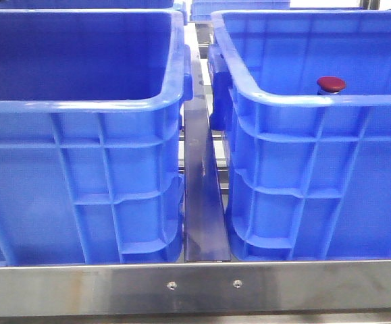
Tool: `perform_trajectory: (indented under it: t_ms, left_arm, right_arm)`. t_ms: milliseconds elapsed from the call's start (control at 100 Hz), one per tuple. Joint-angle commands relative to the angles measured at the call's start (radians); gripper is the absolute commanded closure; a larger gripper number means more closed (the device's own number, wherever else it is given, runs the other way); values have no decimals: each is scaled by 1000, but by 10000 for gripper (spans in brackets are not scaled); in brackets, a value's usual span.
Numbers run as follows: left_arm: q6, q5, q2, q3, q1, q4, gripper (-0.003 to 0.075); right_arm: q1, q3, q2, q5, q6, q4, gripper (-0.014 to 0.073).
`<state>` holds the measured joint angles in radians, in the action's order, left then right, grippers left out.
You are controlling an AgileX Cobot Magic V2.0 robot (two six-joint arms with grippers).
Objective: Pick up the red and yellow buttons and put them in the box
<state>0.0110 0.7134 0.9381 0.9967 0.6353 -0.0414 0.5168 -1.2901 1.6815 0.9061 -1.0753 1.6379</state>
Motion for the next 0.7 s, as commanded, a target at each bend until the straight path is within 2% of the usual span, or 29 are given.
perform_trajectory:
  t_ms: [0, 130, 240, 510, 690]
  left_arm:
    - [0, -64, -6, 28, 6, -4, 153]
    - [8, -71, -6, 28, 2, 0, 153]
    - [10, -89, -6, 26, -45, 0, 154]
    - [10, -85, -16, 22, -292, 0, 154]
    - [10, -85, -109, -37, -428, 0, 154]
  right_arm:
    - [-45, -38, -49, 1, -62, 74, 528]
    - [-130, -38, -71, 0, -96, 58, 528]
    - [-210, -38, -109, -2, -98, 0, 528]
    - [-372, -35, -216, -2, -98, -132, 528]
    - [-466, -4, -276, -4, -98, -194, 528]
